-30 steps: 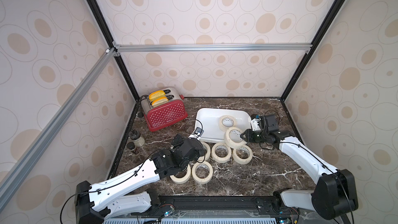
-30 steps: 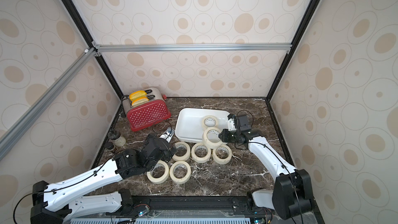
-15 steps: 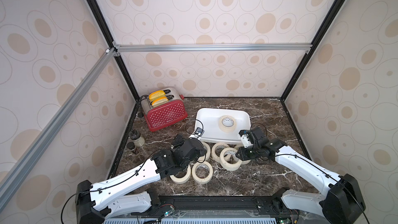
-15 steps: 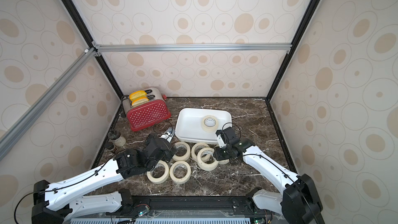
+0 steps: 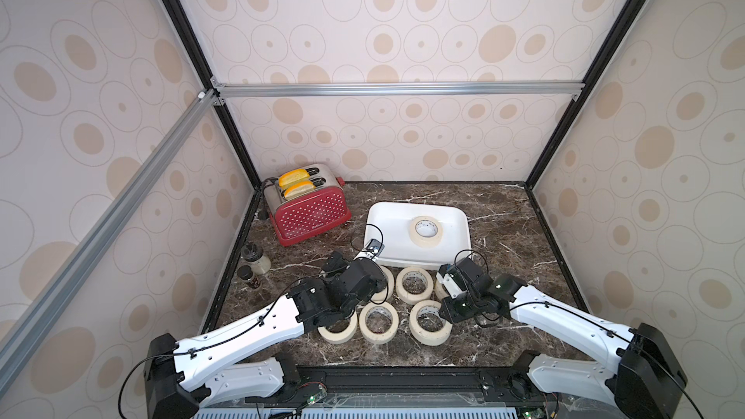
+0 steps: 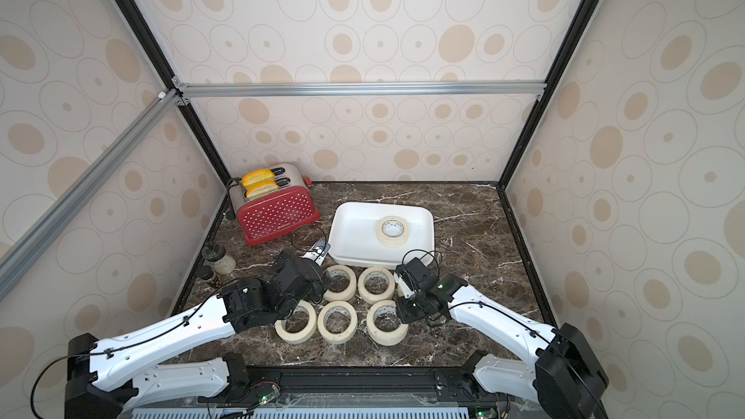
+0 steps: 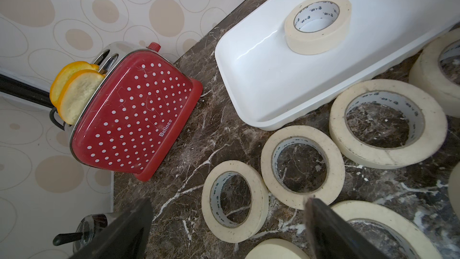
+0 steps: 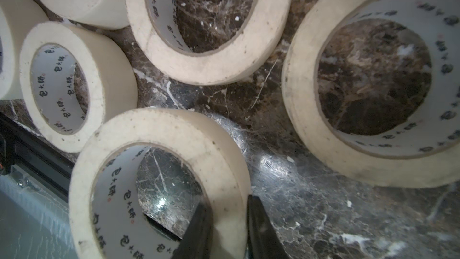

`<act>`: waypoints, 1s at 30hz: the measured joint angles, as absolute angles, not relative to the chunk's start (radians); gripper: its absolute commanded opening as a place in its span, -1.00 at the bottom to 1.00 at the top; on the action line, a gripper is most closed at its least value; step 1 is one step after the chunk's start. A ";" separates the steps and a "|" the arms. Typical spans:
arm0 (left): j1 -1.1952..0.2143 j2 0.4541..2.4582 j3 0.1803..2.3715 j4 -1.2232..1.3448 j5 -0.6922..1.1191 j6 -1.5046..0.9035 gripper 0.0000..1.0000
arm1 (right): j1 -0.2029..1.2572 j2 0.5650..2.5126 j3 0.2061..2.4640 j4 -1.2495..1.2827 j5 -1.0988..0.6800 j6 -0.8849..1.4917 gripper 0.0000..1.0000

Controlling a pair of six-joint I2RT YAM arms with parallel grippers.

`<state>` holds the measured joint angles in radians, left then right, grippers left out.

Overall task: Take out the art tape in the storage box
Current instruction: Place the art tape at the center of the board.

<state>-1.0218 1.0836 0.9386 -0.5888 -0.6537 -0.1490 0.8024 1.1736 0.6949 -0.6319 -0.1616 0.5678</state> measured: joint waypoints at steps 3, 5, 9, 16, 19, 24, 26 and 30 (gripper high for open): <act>-1.022 1.084 0.939 -0.589 -0.654 -0.147 0.98 | 0.805 1.194 0.681 -0.600 -0.163 0.572 -0.53; -1.022 1.087 0.939 -0.589 -0.655 -0.144 0.98 | 0.810 1.217 0.677 -0.578 -0.165 0.572 -0.53; -1.022 1.100 0.939 -0.590 -0.657 -0.141 0.98 | 0.820 1.256 0.677 -0.541 -0.166 0.572 -0.53; -1.022 1.106 0.939 -0.591 -0.659 -0.141 0.98 | 0.825 1.294 0.677 -0.501 -0.156 0.570 -0.52; -1.022 1.108 0.939 -0.592 -0.661 -0.140 0.98 | 0.826 1.307 0.678 -0.485 -0.153 0.568 -0.51; -1.022 1.111 0.939 -0.592 -0.664 -0.140 0.98 | 0.826 1.315 0.678 -0.484 -0.147 0.566 -0.48; -1.022 1.112 0.939 -0.592 -0.665 -0.140 0.98 | 0.826 1.320 0.682 -0.484 -0.144 0.565 -0.45; -1.022 1.118 0.939 -0.593 -0.666 -0.140 0.98 | 0.828 1.340 0.691 -0.485 -0.145 0.559 -0.42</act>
